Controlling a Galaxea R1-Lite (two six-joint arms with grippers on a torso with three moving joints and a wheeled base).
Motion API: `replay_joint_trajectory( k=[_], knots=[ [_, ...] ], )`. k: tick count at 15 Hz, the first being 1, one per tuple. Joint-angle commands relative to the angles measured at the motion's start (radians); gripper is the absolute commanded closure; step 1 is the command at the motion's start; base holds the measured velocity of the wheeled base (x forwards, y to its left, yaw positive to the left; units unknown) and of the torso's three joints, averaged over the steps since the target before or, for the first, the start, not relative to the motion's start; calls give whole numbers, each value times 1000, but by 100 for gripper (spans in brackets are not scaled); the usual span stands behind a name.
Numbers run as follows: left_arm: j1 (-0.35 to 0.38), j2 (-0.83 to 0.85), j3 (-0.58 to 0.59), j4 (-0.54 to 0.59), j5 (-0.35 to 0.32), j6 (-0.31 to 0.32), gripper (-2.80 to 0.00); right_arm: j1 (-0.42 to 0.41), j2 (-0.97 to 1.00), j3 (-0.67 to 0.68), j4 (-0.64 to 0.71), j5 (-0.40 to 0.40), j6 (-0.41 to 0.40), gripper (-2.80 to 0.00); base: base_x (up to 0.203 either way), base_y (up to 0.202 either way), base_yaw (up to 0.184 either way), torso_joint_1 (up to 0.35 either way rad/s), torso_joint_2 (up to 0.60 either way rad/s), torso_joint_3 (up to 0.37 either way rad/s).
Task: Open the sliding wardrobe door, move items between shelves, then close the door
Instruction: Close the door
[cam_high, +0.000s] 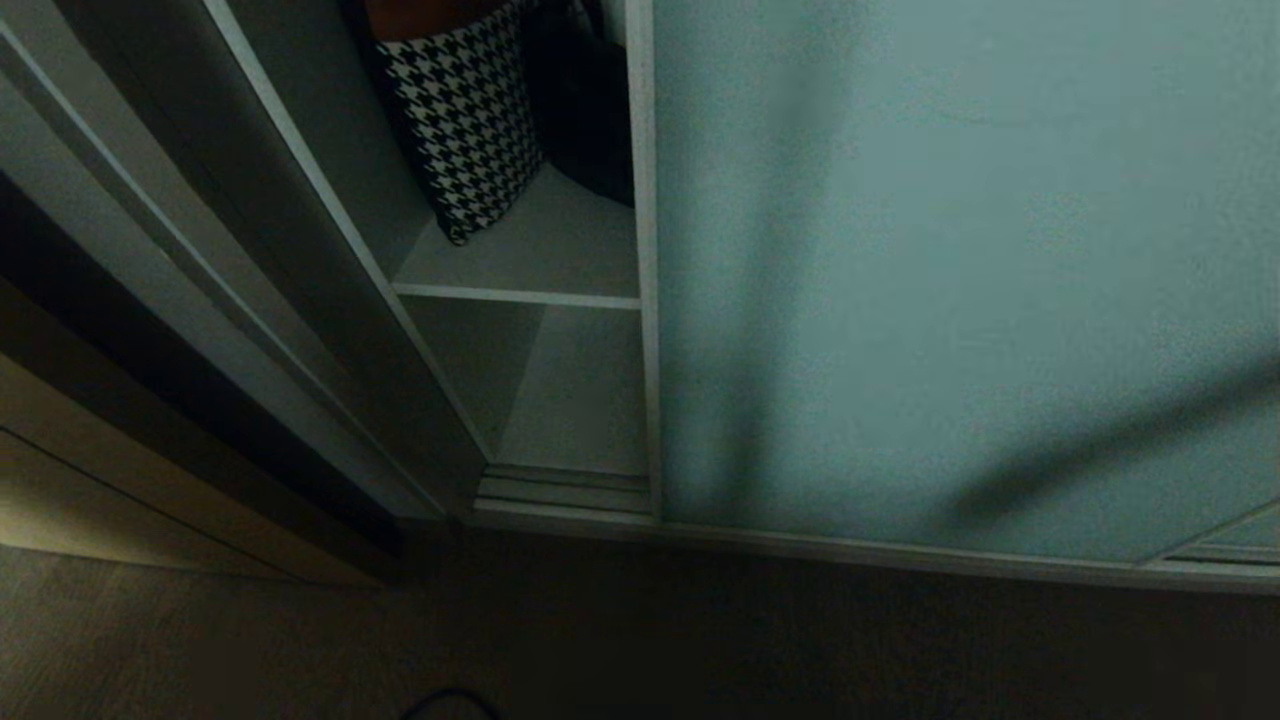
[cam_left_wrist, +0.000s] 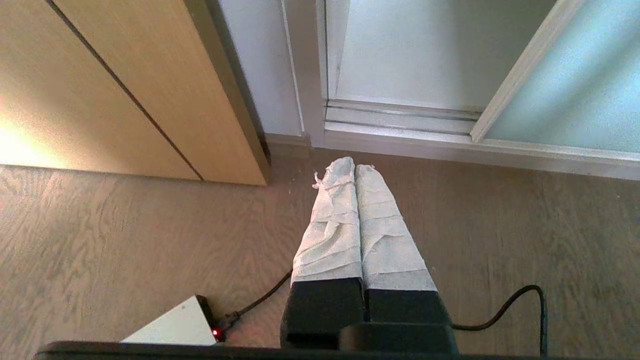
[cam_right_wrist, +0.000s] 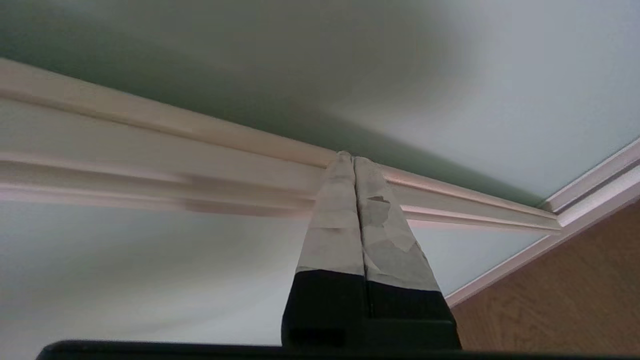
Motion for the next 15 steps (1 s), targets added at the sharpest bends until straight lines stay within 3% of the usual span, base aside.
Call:
replay_joint_trajectory(
  k=[1, 15],
  knots=[
    [0, 0, 0, 0, 0, 0, 0, 7, 4, 0, -3, 4, 5, 0, 0, 0, 0, 0, 0, 0],
    [0, 2, 0, 0, 0, 0, 0, 29, -10, 29, -3, 12, 9, 0, 0, 0, 0, 0, 0, 0]
  ],
)
